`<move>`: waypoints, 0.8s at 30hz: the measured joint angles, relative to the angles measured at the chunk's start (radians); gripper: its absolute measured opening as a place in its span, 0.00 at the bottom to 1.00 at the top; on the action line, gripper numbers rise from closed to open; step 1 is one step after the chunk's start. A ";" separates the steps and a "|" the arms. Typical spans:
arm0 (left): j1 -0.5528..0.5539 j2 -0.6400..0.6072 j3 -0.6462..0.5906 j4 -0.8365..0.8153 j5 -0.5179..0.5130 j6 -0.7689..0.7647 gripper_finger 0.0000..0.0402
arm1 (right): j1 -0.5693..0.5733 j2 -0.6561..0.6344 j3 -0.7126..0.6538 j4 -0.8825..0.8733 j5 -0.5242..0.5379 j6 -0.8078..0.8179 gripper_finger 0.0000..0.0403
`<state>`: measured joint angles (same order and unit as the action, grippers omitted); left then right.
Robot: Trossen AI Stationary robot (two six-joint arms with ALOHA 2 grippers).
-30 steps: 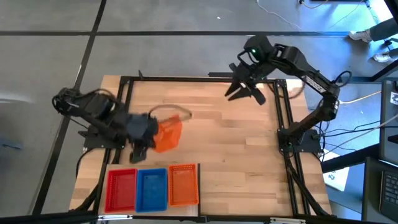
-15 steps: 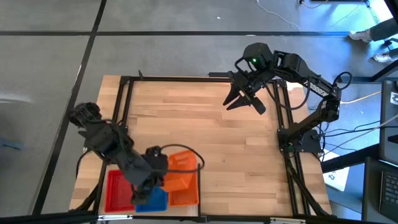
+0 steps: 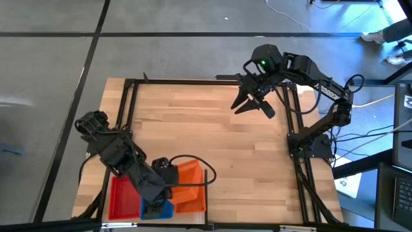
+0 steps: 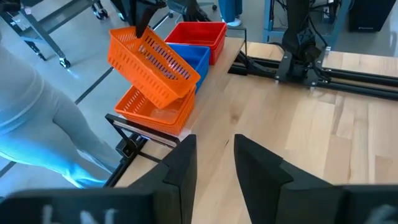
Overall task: Stack baskets on shelf by color
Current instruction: Stack the orange bin on top of the other orange bin on the shelf
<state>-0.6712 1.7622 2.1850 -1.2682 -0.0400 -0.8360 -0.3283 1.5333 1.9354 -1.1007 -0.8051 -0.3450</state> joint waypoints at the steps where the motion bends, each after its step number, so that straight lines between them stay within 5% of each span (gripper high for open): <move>1: 0.000 0.000 0.000 -0.001 0.001 0.000 0.00 | 0.000 0.000 0.000 0.000 0.000 -0.001 0.26; 24: 0.005 0.000 0.000 -0.005 -0.007 -0.031 0.12 | 0.000 0.000 0.000 0.000 0.000 0.001 0.26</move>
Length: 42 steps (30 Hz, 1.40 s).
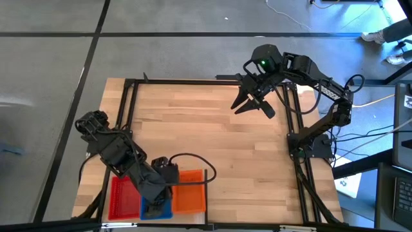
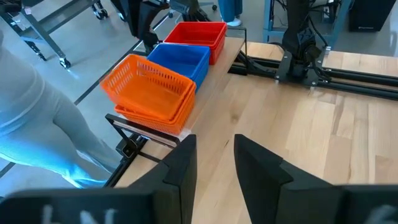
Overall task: Stack baskets on shelf by color
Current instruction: Stack the orange bin on top of the other orange bin on the shelf
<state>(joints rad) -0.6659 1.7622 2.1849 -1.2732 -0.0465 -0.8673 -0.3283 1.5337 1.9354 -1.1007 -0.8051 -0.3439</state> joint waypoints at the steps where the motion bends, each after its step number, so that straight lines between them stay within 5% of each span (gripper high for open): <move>1: 0.000 0.000 0.000 0.001 -0.002 -0.008 0.13 | 0.000 0.000 0.000 0.000 0.000 0.000 0.26; 9: 0.000 0.000 0.000 0.089 0.012 0.020 0.12 | 0.000 0.000 0.000 0.000 -0.001 0.002 0.26; 14: -0.003 -0.003 0.000 0.235 0.096 0.136 0.13 | 0.020 0.000 0.000 -0.004 -0.102 0.022 0.26; 17: -0.004 -0.009 0.000 0.225 0.017 0.145 0.12 | 0.086 0.000 0.000 -0.013 -0.092 0.019 0.26; 29: 0.022 -0.061 0.000 -0.015 -0.325 0.148 0.12 | 0.510 0.026 0.000 0.095 0.302 0.180 0.26; 42: 0.019 -0.202 0.000 -0.087 -0.359 0.259 0.12 | 0.724 0.277 0.000 0.536 0.446 0.390 0.26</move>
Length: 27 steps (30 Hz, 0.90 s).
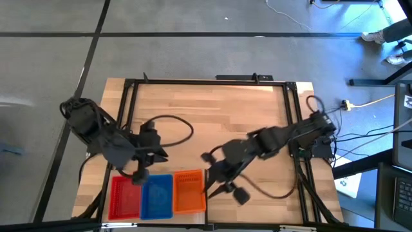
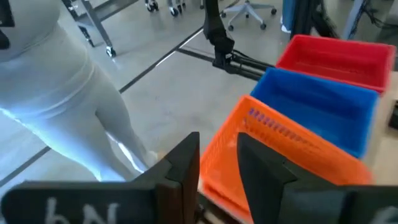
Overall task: Stack baskets on shelf by color
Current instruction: Stack the orange bin on top of the other orange bin on the shelf
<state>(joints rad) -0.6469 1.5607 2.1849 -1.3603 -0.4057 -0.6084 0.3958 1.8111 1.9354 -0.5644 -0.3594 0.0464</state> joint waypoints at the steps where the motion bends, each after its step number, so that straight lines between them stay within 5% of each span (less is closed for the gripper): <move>1: -0.002 -0.008 0.000 -0.003 0.000 0.008 0.12 | 0.004 0.021 0.000 0.026 0.002 0.003 0.26; 12: -0.036 -0.038 0.000 -0.024 0.002 0.018 0.12 | 0.059 0.181 -0.001 0.218 0.002 -0.024 0.26; 27: -0.044 -0.038 0.000 -0.062 0.003 0.009 0.12 | 0.121 0.200 -0.001 0.249 0.097 -0.025 0.26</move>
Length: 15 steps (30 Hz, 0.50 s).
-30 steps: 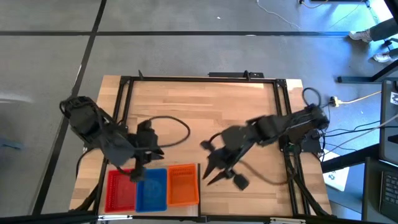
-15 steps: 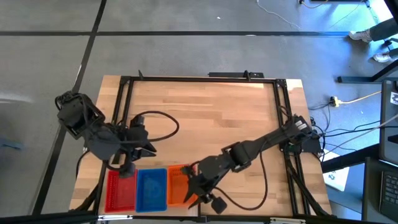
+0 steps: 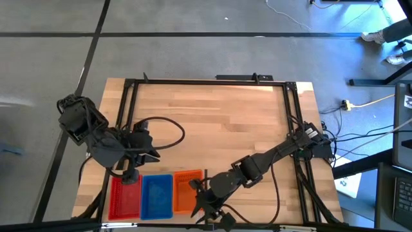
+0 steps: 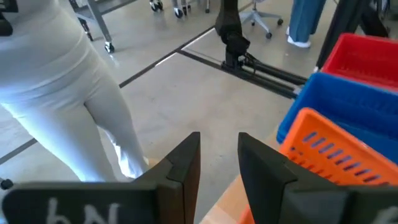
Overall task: Stack baskets on shelf by color
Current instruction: Stack the orange bin on top of the other orange bin on the shelf, then return to Home Position
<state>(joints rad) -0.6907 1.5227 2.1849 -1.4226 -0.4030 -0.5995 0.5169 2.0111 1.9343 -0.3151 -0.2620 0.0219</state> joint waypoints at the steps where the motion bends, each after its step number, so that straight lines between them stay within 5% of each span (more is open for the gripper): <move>1: 0.000 0.000 0.000 0.000 0.000 0.000 0.12 | 0.000 0.000 -0.006 0.001 0.000 0.000 0.26; 15: 0.000 0.001 0.000 0.002 0.000 -0.026 0.12 | -0.006 -0.001 -0.059 0.024 0.001 0.030 0.26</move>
<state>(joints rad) -0.6907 1.5234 2.1849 -1.4204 -0.4034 -0.6256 0.5106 2.0102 1.8751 -0.2915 -0.2615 0.0517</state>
